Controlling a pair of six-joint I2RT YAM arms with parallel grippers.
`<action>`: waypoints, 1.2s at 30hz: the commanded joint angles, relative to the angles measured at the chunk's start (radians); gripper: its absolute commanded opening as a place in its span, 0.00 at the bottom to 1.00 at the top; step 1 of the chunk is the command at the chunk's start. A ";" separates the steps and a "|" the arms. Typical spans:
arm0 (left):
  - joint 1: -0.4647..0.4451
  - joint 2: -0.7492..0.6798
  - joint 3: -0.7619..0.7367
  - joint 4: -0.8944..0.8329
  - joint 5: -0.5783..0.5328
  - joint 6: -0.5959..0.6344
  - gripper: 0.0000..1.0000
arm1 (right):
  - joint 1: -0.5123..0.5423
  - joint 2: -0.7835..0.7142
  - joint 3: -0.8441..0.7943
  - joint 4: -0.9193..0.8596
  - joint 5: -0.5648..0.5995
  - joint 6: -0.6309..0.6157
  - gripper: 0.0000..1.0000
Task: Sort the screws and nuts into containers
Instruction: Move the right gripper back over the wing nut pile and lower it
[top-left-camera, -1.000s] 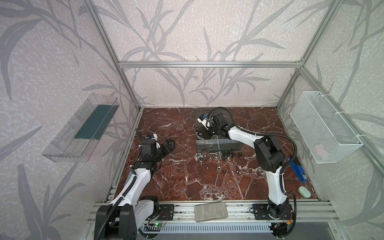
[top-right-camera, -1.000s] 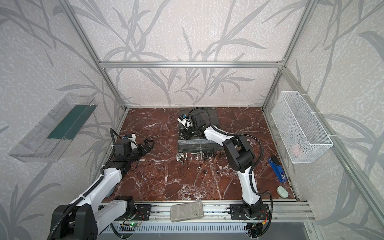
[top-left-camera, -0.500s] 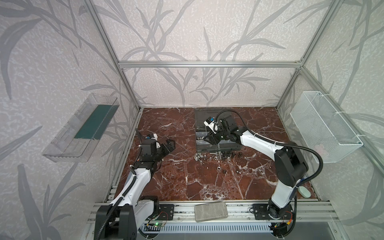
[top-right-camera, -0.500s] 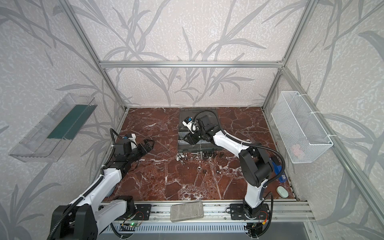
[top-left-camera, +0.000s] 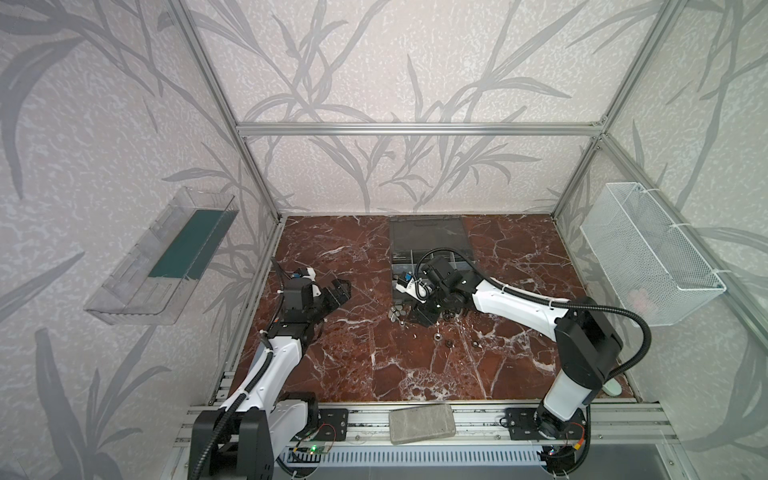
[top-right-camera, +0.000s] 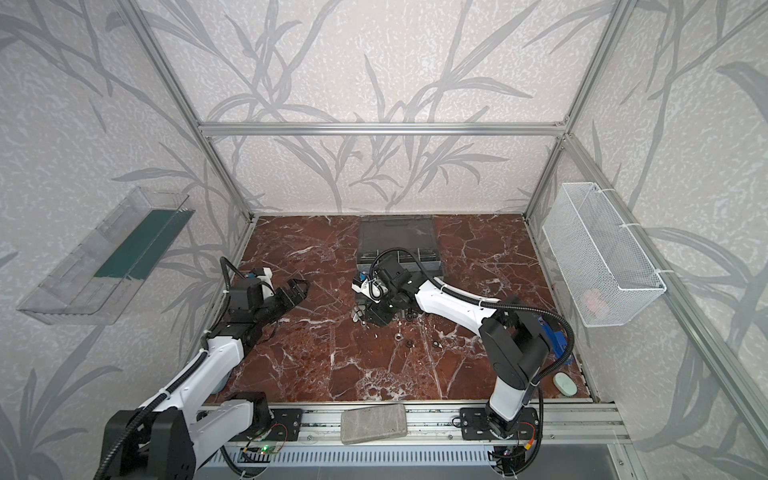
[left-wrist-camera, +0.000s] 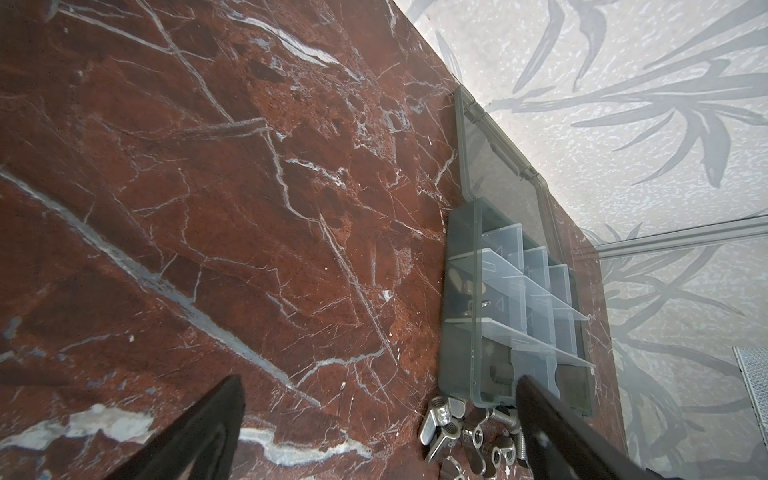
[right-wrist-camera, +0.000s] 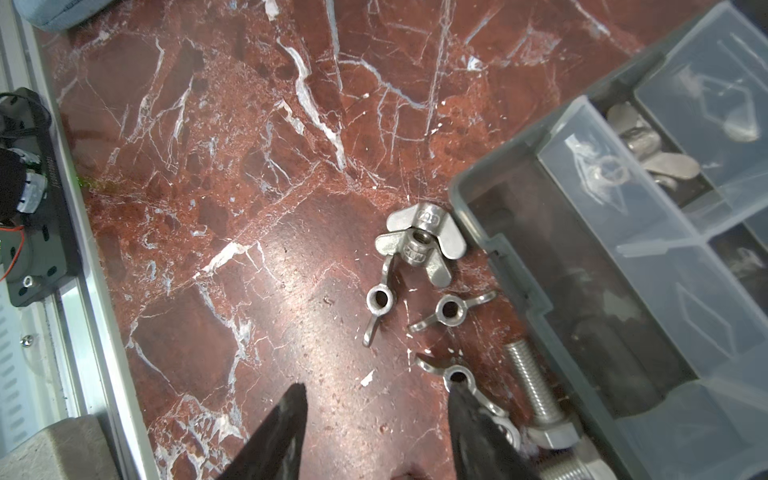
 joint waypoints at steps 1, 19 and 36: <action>-0.002 -0.002 -0.001 -0.001 0.003 -0.004 1.00 | 0.024 0.053 -0.001 0.006 0.063 0.046 0.56; -0.002 -0.001 -0.005 -0.007 -0.005 0.004 0.99 | 0.083 0.197 0.086 0.001 0.123 0.101 0.56; -0.002 0.003 -0.011 -0.005 -0.013 0.013 0.99 | 0.109 0.283 0.146 0.009 0.104 0.121 0.54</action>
